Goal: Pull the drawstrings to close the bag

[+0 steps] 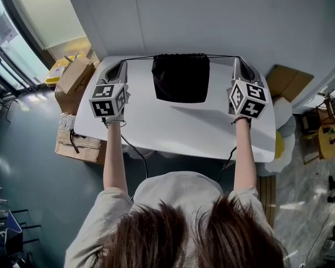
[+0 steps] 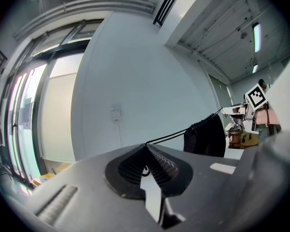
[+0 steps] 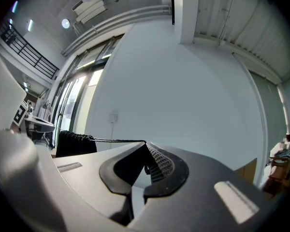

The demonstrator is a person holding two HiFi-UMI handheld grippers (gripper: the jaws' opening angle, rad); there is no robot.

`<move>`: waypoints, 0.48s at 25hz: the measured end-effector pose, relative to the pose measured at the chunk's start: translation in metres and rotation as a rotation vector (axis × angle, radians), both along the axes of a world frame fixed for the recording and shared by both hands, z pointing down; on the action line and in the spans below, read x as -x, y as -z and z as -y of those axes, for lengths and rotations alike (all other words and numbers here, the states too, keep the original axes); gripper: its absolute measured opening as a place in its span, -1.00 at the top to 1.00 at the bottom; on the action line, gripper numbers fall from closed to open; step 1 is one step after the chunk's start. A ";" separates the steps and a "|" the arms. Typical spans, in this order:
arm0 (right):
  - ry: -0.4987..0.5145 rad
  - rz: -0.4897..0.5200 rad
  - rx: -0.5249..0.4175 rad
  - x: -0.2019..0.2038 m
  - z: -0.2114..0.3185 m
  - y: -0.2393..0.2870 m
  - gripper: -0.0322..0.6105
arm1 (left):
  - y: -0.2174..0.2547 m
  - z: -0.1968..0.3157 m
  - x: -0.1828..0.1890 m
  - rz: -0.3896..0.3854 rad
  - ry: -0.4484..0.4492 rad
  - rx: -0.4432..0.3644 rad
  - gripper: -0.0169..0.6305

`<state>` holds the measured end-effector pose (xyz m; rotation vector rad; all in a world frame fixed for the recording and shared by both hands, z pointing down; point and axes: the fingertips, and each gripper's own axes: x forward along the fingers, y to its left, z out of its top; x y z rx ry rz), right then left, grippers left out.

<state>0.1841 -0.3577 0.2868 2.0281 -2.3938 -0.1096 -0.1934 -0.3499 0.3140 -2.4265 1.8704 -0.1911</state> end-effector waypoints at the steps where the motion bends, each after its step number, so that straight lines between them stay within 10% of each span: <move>1: -0.002 0.001 -0.001 0.000 0.000 0.000 0.85 | -0.001 0.000 0.001 -0.003 0.002 0.001 0.95; 12: -0.019 0.040 -0.008 -0.004 -0.003 0.001 0.85 | -0.001 -0.001 0.005 -0.016 0.007 0.001 0.95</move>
